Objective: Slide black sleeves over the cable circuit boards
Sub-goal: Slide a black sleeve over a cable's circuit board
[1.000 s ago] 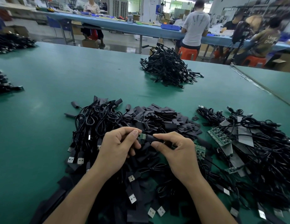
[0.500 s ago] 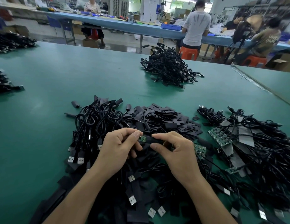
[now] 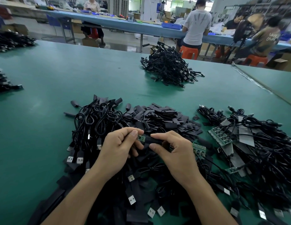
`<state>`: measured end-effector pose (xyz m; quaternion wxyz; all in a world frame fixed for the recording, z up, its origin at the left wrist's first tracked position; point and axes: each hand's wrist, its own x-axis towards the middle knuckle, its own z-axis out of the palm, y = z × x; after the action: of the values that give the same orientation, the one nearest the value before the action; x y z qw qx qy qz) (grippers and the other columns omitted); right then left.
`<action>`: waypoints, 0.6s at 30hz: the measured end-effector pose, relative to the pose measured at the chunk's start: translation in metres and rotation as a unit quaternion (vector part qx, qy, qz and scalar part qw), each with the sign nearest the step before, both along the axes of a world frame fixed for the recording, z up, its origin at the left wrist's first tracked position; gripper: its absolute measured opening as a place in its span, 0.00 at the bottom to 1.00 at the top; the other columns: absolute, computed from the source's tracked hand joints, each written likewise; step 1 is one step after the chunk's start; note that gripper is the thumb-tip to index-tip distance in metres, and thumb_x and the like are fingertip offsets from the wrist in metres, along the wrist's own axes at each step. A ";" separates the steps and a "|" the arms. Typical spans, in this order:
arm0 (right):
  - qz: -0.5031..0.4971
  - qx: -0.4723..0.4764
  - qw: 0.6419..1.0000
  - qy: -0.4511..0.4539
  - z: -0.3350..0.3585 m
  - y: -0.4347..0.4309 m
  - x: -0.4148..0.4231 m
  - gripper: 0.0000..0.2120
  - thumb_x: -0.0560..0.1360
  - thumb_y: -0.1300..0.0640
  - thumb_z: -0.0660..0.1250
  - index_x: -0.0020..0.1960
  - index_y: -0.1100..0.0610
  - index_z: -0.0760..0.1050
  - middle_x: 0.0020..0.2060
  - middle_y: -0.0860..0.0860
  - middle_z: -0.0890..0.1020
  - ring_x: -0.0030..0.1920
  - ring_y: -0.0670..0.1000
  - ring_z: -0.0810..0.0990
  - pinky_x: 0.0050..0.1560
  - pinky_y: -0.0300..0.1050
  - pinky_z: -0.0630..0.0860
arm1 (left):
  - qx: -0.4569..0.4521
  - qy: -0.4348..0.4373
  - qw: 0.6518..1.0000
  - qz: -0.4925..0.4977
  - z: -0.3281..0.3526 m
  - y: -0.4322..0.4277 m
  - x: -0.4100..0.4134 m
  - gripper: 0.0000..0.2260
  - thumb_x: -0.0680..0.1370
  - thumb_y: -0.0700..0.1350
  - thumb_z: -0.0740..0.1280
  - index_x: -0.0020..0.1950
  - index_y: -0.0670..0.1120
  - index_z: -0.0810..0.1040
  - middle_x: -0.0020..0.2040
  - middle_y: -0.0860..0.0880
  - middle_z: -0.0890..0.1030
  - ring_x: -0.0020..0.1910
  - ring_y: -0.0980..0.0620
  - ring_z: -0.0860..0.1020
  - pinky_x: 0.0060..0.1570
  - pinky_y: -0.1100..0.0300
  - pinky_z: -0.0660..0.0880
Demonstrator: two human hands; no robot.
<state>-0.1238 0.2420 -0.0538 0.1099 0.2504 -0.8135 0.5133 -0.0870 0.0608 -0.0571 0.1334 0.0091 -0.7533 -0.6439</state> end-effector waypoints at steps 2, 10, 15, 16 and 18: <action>0.005 -0.015 1.000 0.001 0.000 -0.001 0.001 0.13 0.71 0.58 0.77 0.54 0.50 0.84 0.44 0.40 0.82 0.48 0.43 0.81 0.48 0.29 0.73 | 0.010 0.003 1.000 -0.001 0.000 0.000 0.000 0.11 0.84 0.41 0.61 0.52 0.49 0.83 0.36 0.48 0.84 0.28 0.53 0.79 0.28 0.67 0.72; 0.016 -0.026 1.000 -0.006 -0.001 -0.001 0.000 0.12 0.69 0.61 0.78 0.52 0.51 0.85 0.43 0.42 0.84 0.47 0.42 0.82 0.48 0.30 0.74 | 0.005 -0.006 0.999 -0.045 0.001 0.003 0.002 0.11 0.83 0.40 0.61 0.52 0.48 0.83 0.36 0.47 0.84 0.29 0.55 0.79 0.30 0.68 0.72; 0.017 -0.016 1.000 0.017 -0.001 -0.002 0.000 0.13 0.69 0.61 0.78 0.53 0.53 0.85 0.44 0.42 0.83 0.47 0.42 0.82 0.49 0.31 0.74 | -0.010 -0.003 0.997 -0.071 0.003 0.004 0.004 0.12 0.83 0.40 0.61 0.53 0.53 0.83 0.37 0.46 0.84 0.32 0.53 0.80 0.34 0.67 0.74; 0.019 -0.011 0.999 0.026 -0.001 -0.002 0.001 0.13 0.69 0.61 0.78 0.53 0.53 0.85 0.44 0.43 0.83 0.47 0.42 0.82 0.49 0.31 0.74 | -0.015 -0.002 0.997 -0.078 0.003 0.005 0.005 0.12 0.83 0.40 0.61 0.54 0.53 0.83 0.38 0.45 0.84 0.34 0.50 0.80 0.36 0.65 0.76; 0.019 -0.002 0.999 0.036 -0.002 -0.003 0.002 0.13 0.70 0.61 0.78 0.53 0.53 0.85 0.44 0.42 0.83 0.47 0.42 0.82 0.49 0.31 0.74 | -0.015 -0.005 0.996 -0.083 0.003 0.007 0.005 0.12 0.83 0.41 0.61 0.55 0.53 0.83 0.40 0.45 0.85 0.38 0.46 0.82 0.39 0.62 0.78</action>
<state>-0.1221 0.2389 -0.0557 0.1301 0.2835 -0.8032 0.5075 -0.0824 0.0674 -0.0546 0.0758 -0.0524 -0.7614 -0.6417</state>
